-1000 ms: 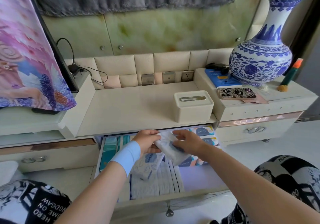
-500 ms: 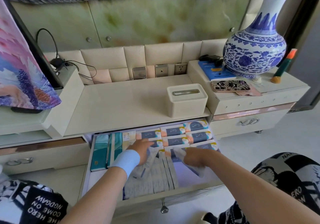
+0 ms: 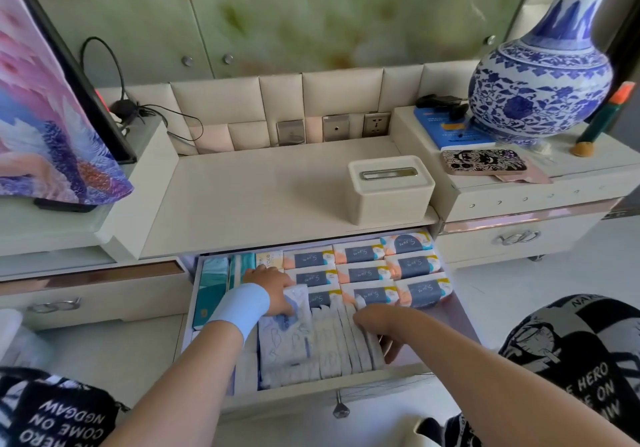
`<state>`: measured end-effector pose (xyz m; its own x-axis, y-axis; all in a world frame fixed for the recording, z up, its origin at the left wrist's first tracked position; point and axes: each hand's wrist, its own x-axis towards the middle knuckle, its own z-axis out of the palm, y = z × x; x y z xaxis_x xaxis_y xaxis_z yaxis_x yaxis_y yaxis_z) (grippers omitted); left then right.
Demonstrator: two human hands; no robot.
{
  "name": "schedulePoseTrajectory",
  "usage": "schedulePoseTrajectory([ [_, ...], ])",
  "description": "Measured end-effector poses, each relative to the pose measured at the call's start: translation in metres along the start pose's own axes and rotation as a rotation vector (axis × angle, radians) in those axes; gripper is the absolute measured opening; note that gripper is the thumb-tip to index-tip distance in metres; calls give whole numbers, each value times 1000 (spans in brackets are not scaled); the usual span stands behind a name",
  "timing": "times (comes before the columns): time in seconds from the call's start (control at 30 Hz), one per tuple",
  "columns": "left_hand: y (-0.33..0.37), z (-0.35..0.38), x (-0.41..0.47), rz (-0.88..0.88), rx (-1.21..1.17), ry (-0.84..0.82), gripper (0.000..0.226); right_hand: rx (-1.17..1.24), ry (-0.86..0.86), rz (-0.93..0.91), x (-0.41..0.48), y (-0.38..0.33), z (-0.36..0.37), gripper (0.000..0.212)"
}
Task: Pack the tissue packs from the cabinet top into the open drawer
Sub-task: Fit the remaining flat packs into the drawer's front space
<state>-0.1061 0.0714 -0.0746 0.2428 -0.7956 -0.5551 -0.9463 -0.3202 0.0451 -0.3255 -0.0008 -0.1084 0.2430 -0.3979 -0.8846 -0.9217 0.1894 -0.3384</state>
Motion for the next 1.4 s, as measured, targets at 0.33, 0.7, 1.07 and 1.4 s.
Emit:
schedulePoseTrajectory([
  [0.33,2,-26,-16,25,-887,225,20,-61,46,-95,-7,-5,-3,35],
  [0.7,84,-23,-16,317,-946,310,27,890,-168,-196,-48,-5,-82,102],
  [1.07,117,14,-2,343,-319,80,34,-172,342,-69,-50,19,-76,35],
  [1.4,108,48,6,433,112,99,26,-472,351,-104,-20,27,-26,41],
])
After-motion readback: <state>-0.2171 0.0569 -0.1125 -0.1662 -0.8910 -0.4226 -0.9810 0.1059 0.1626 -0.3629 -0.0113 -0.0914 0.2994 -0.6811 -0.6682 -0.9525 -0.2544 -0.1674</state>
